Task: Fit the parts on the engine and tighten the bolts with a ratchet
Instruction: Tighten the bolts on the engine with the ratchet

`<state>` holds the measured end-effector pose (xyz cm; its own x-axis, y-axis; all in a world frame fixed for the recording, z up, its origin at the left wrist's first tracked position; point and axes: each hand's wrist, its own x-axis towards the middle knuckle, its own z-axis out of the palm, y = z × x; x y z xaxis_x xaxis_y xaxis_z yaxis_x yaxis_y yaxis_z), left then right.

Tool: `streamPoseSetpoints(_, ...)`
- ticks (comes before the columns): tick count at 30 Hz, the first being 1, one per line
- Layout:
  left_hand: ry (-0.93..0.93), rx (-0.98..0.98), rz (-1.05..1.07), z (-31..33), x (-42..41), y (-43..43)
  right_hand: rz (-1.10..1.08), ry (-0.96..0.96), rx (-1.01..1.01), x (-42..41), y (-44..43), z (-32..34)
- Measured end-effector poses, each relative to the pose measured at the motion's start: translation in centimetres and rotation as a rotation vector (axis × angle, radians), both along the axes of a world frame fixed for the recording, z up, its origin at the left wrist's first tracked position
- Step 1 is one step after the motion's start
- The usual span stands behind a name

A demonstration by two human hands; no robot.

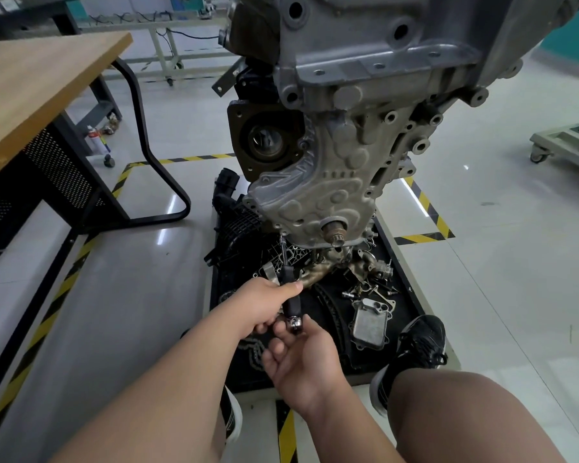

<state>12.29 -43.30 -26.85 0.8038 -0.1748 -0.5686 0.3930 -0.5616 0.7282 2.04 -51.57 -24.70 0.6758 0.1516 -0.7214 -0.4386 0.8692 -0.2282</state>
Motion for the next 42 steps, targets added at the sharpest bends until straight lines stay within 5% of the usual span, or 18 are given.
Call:
streamPoseSetpoints(10,0.018,-0.041,-0.027,0.0,0.1,0.2,0.022,-0.015,0.002,0.1,-0.2,-0.2)
streamPoseSetpoints(17,-0.056,0.038,0.015,-0.2,-0.4,-0.6,0.077,-0.060,-0.481,-0.6,-0.2,-0.8)
streamPoseSetpoints(22,-0.084,0.072,0.031,0.0,-0.4,-1.1,0.165,-0.212,-1.007,-1.2,-0.6,-0.6)
streamPoseSetpoints(25,-0.078,0.092,0.023,-0.1,-0.3,-1.0,0.177,-0.246,-1.127,-1.2,-0.5,-0.9)
streamPoseSetpoints(28,-0.053,0.099,0.007,0.0,-0.3,-0.8,0.160,-0.205,-1.069,-1.0,-0.4,-1.1)
streamPoseSetpoints(36,0.012,0.019,0.022,-0.1,0.0,-0.2,0.031,-0.026,-0.349,0.0,-0.5,-1.2)
streamPoseSetpoints(42,-0.036,0.069,0.013,-0.1,-0.1,0.0,0.039,-0.014,-0.105,0.0,-0.1,-1.2)
